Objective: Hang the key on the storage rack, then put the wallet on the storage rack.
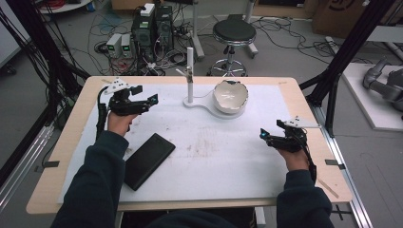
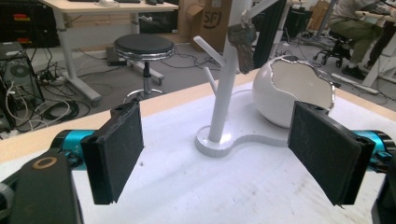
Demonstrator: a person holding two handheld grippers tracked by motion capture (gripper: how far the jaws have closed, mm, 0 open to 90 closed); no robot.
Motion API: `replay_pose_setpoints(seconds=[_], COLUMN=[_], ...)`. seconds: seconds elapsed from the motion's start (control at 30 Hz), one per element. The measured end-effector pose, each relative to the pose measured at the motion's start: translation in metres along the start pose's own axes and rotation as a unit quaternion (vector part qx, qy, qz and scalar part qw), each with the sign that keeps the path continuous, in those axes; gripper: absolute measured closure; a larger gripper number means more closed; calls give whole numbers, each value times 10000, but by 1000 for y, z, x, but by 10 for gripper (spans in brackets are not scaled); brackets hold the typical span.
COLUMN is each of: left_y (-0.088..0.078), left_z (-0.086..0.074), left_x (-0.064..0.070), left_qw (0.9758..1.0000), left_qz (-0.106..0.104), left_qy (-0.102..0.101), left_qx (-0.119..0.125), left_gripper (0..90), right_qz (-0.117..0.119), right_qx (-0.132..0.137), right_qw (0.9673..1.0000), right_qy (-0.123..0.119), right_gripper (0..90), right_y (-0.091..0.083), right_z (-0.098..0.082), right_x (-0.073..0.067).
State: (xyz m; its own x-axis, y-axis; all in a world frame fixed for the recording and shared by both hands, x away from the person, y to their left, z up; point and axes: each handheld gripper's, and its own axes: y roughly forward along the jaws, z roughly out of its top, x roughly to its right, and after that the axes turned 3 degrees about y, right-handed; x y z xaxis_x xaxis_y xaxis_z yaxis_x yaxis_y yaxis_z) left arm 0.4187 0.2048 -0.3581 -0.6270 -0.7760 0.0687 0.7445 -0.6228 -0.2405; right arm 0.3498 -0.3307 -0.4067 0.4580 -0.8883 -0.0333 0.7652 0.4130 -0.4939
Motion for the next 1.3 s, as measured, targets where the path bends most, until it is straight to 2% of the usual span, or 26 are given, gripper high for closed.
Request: replay_pose_setpoints(seconds=[0.1, 0.2, 0.3, 0.4, 0.57, 0.67, 0.73, 0.8, 0.87, 1.0, 1.07, 1.13, 1.23, 1.27, 1.3], left_y=[-9, -20, -27, -34, -45, -53, -57, -61, -63, -66, -69, -70, -64, -60, -60], left_z=[1, 0, -4, -12, -31, -47, -54, -60, -69, -83, -87, -92, -101, -105, -106], left_x=[6, 9, 10, 12, 18, 22, 26, 30, 33, 34, 33, 31, 30, 30, 29], left_qw=[10000, 9999, 9999, 9995, 9983, 9977, 9960, 9954, 9935, 9862, 9841, 9811, 9747, 9716, 9721], left_qz=[-17, -64, -38, 18, 23, -22, -31, -62, -119, -269, -357, -430, -486, -514, -554], left_qy=[68, 60, 95, 232, 293, 204, 168, 140, 157, 5, -23, -30, -43, -94, -223], left_qx=[27, 112, 35, -204, -495, -649, -874, -942, -1119, -1634, -1738, -1889, -2183, -2307, -2268], left_gripper=[186, 186, 186, 186, 186, 186, 186, 186, 186, 209, 247, 266, 284, 284, 281], right_qz=[7, -8, -20, -32, -39, -41, -20, 26, 66, 118, 124, 137, 95, 87, 93], right_qx=[31, 53, 43, 38, 15, -8, -11, 10, 24, 2, 20, 17, -23, -34, -37], right_qw=[10000, 10000, 10000, 10000, 10000, 10000, 10000, 10000, 9999, 9997, 9997, 9997, 9997, 9997, 9996], right_qy=[-71, -41, -47, -18, -1, -26, -75, -77, -150, -203, -199, -184, -238, -227, -263], right_gripper=[210, 210, 210, 210, 210, 210, 210, 210, 210, 210, 211, 210, 211, 211, 211], right_y=[-2, -3, -2, -1, -1, 0, 1, 1, 1, 1, 1, 0, 2, 2, 2], right_z=[0, 1, 0, 0, -1, -1, 0, 1, 2, 2, 2, 2, 1, 1, 1], right_x=[-2, -2, -1, -2, -2, -3, -4, -7, -9, -12, -12, -10, -10, -11, -11])
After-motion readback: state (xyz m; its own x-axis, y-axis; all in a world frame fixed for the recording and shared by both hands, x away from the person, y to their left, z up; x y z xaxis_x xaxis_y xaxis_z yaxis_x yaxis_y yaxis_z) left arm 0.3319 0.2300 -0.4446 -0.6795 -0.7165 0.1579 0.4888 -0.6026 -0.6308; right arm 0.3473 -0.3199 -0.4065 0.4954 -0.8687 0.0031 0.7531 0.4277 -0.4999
